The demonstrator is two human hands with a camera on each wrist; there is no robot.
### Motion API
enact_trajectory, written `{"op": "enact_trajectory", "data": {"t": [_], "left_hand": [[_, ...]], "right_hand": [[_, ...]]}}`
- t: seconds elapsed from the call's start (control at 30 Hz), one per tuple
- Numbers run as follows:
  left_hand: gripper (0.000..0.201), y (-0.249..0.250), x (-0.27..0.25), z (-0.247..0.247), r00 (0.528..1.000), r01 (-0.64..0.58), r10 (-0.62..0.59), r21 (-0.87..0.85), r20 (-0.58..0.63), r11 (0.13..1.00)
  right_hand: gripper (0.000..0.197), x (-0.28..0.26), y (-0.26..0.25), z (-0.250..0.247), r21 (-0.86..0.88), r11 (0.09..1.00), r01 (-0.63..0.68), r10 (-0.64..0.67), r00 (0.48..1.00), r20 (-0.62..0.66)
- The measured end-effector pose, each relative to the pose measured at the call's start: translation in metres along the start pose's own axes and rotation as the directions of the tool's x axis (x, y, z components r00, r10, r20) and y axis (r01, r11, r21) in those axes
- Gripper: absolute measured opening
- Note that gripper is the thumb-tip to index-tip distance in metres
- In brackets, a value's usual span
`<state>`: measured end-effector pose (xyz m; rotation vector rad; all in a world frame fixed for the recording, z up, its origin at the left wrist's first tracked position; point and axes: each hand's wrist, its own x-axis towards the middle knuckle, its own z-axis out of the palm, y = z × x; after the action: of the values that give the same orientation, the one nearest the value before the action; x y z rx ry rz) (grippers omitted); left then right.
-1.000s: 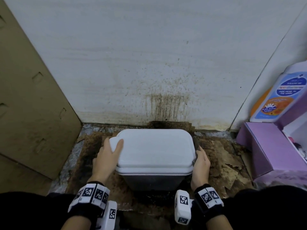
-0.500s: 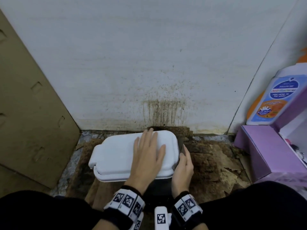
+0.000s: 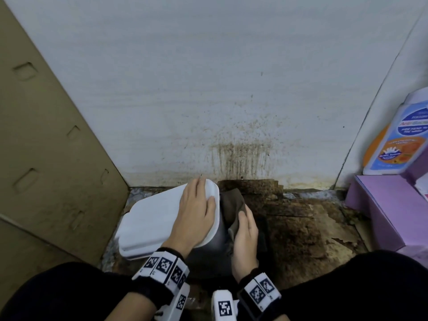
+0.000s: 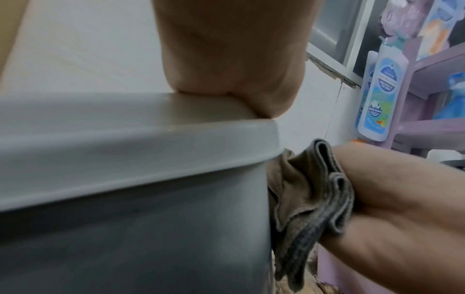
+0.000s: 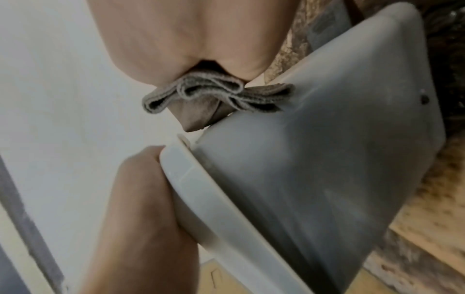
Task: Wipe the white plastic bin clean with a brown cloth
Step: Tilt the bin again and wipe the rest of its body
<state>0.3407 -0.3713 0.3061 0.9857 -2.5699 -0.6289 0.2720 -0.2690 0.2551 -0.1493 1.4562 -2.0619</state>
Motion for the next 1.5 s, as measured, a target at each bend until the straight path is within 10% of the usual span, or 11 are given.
{"op": "enact_trajectory", "data": {"t": [0.27, 0.53, 1.0, 1.5], "left_hand": [[0.06, -0.009, -0.009, -0.006, 1.0, 0.0, 0.0, 0.005, 0.004, 1.0], [0.061, -0.022, -0.009, -0.009, 1.0, 0.024, -0.024, -0.008, 0.001, 1.0], [0.065, -0.04, -0.006, -0.033, 0.996, 0.029, -0.029, -0.004, 0.081, 1.0], [0.068, -0.057, -0.008, -0.031, 0.998, 0.055, -0.056, -0.081, -0.018, 0.995]], "right_hand": [[0.038, 0.006, 0.0, -0.002, -0.004, 0.999, 0.039, -0.039, 0.989, -0.143], [0.044, -0.014, 0.027, 0.027, -0.343, 0.913, 0.22, -0.125, 0.952, 0.278], [0.05, 0.0, 0.044, 0.03, -0.608, 0.589, 0.532, -0.273, 0.839, 0.47], [0.045, 0.047, 0.112, -0.046, -0.7, 0.675, 0.234, -0.075, 0.965, 0.251]]}}
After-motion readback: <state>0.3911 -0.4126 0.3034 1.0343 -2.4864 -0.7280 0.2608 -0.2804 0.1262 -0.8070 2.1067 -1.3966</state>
